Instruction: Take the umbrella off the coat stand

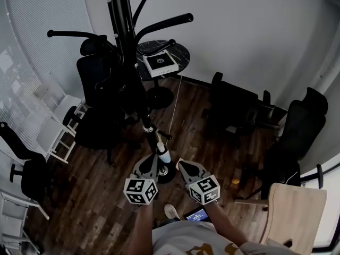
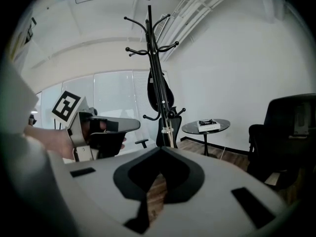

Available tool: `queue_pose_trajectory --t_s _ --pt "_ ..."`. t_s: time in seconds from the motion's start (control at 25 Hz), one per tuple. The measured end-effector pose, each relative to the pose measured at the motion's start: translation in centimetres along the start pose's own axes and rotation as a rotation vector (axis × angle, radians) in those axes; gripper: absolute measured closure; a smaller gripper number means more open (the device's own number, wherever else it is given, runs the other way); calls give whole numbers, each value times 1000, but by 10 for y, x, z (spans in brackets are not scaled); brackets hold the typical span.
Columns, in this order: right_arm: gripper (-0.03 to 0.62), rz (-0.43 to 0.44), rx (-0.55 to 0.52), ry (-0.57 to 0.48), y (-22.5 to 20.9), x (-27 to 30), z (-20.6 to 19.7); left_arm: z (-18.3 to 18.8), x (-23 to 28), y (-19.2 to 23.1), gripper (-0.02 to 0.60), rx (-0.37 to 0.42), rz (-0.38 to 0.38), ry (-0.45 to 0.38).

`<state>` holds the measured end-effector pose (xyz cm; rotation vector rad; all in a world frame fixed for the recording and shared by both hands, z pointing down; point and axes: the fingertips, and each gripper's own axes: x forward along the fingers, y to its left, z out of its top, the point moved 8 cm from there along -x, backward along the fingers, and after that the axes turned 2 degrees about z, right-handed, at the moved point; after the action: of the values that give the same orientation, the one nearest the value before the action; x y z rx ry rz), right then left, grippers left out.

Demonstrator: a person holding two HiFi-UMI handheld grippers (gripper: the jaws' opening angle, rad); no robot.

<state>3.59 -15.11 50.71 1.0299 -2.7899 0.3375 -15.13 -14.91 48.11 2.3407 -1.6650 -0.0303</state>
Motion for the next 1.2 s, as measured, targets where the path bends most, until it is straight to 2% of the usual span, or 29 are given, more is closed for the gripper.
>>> queue_pose_trajectory --t_s 0.44,0.8,1.2 --pt "582 -47 13 27 -15 44 -8 -14 38 35 561 -25 -70 47" --pt "582 -39 4 27 -22 63 -2 -14 53 54 561 -22 -40 58" --pt "582 -43 -3 18 -29 84 2 -18 70 66 560 -5 -53 82"
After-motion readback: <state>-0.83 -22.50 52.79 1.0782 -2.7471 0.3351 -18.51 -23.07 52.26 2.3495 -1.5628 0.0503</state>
